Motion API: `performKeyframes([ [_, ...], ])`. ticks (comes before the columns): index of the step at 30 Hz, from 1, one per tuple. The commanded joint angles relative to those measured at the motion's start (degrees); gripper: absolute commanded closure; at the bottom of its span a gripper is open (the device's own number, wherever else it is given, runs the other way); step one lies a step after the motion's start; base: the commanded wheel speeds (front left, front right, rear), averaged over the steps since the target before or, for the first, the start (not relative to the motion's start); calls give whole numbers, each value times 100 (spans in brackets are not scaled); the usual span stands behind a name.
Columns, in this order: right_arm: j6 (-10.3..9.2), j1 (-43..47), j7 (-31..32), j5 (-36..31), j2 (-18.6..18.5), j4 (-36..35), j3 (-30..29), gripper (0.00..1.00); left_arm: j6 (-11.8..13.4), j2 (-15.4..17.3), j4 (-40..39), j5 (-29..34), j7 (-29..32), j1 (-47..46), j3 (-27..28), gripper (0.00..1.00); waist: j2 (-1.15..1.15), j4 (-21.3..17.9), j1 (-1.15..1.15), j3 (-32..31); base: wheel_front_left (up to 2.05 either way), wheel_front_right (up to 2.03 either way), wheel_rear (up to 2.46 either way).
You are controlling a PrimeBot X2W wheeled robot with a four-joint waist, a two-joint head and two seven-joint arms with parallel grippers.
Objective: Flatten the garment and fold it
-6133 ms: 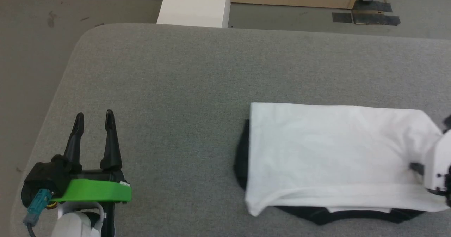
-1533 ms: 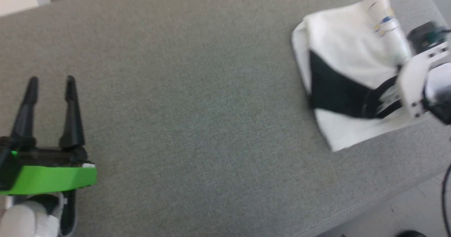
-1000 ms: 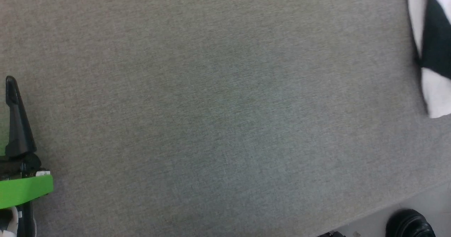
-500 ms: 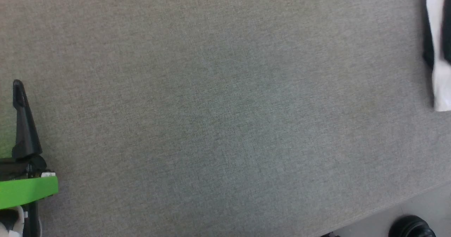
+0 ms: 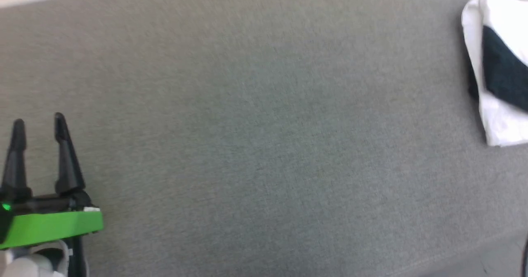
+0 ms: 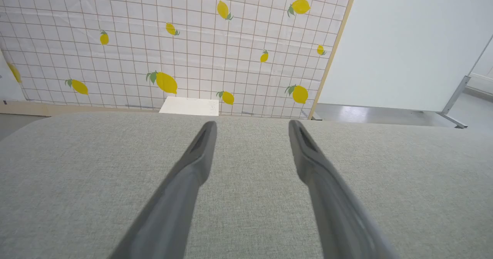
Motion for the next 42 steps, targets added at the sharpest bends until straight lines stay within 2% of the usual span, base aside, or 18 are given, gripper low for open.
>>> performKeyframes([
  [1,-10,37,-248,48,104,-98,166,0,12,-47,76,-10,-70,-79,-36,0,0,507,0,-705,0,0,0],
  [6,-10,369,-974,611,498,-199,413,0,-3,-176,374,48,-126,-207,-244,0,0,969,0,-1094,0,0,0],
  [12,-10,1132,-1571,837,1286,-344,458,0,80,-321,746,55,-54,-289,-404,0,0,1379,0,-1487,0,0,0],
  [16,-10,1670,-1865,973,1582,-281,376,0,174,-397,919,68,-20,-337,-460,0,0,1541,0,-1685,0,0,0],
  [23,-10,2626,-2119,1380,1646,-44,554,0,262,-517,1187,92,-20,-361,-615,0,0,1676,0,-1984,0,0,0],
  [28,-10,3239,-2140,1581,1647,-104,416,0,277,-549,1421,150,-21,-330,-754,0,0,1698,0,-2117,0,0,0],
  [42,-10,4516,-2142,933,1648,-2,247,0,378,-634,2227,587,-130,-49,-1300,0,0,1676,0,-2481,0,0,0],
])
